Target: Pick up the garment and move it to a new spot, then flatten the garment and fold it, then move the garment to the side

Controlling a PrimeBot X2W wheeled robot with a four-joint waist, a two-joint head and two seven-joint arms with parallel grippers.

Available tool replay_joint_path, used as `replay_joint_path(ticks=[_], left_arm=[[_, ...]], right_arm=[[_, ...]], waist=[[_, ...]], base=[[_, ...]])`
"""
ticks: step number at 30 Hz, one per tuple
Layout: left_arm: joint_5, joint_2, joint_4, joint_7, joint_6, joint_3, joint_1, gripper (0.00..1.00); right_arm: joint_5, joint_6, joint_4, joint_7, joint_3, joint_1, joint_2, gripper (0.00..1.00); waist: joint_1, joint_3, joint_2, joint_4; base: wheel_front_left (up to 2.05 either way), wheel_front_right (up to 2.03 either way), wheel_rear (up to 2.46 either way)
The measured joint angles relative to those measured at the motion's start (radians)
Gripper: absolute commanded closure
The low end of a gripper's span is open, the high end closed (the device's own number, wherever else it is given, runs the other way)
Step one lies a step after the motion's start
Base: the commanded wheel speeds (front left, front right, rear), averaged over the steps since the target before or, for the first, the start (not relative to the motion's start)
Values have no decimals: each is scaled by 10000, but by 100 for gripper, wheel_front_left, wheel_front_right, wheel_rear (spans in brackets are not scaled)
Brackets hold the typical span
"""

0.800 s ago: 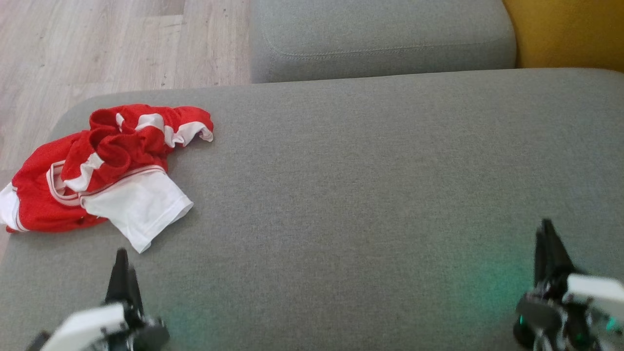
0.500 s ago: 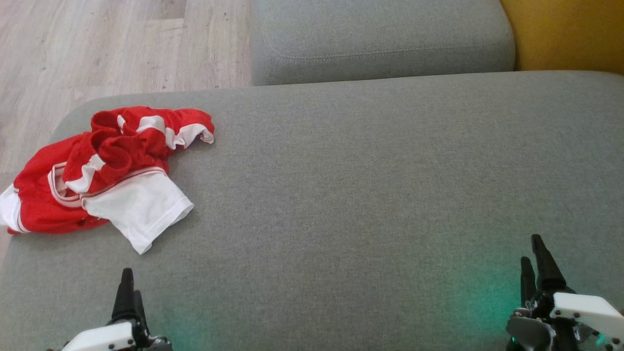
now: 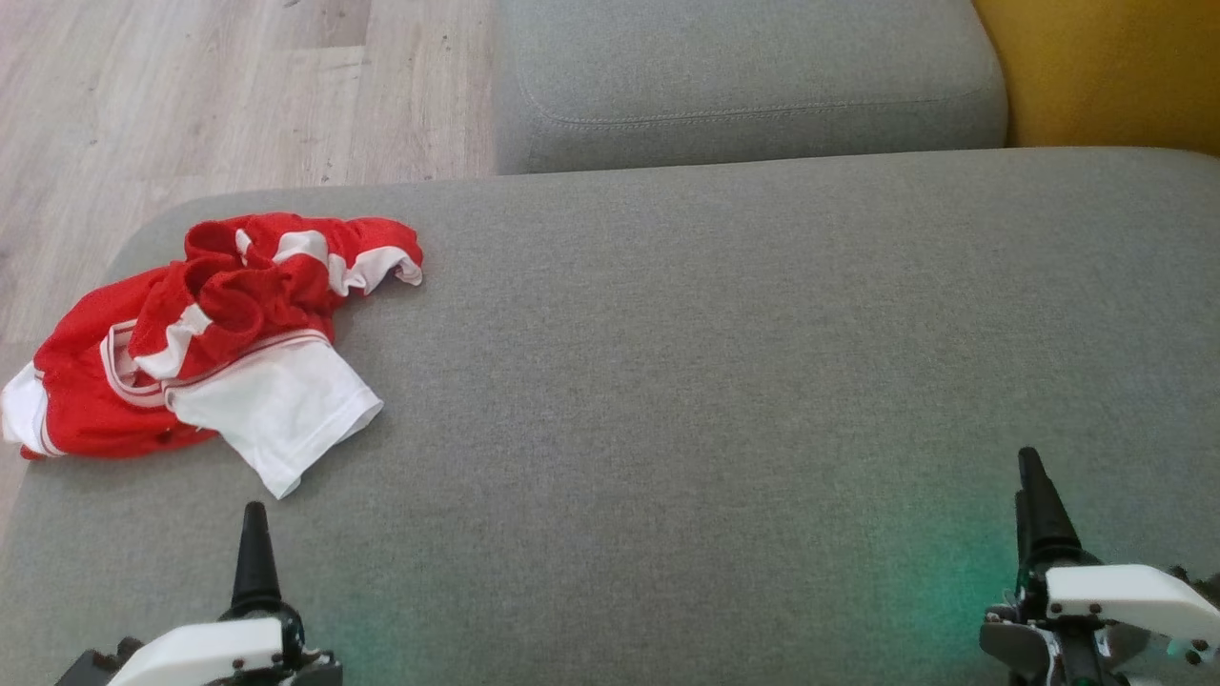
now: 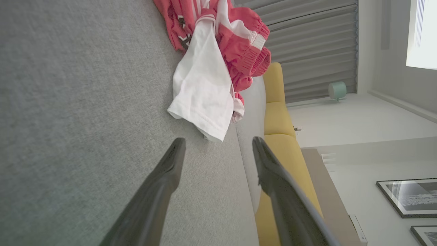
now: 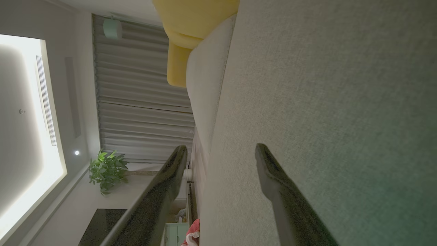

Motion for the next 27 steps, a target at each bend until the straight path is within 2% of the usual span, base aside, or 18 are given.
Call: replay_joint_path(ticks=[14, 27], left_arm=[[2021, 2, -564, -351, 15, -324, 115, 0], [3699, 4, -654, -740, 368, -410, 187, 0]], right_arm=[[-1971, 2, -163, -395, 514, 8, 2, 0], [-3440, 2, -104, -719, 794, 31, 4, 0]], waist=[[0, -128, 0, 16], [0, -298, 0, 55]], base=[[0, 0, 0], [0, 0, 0]])
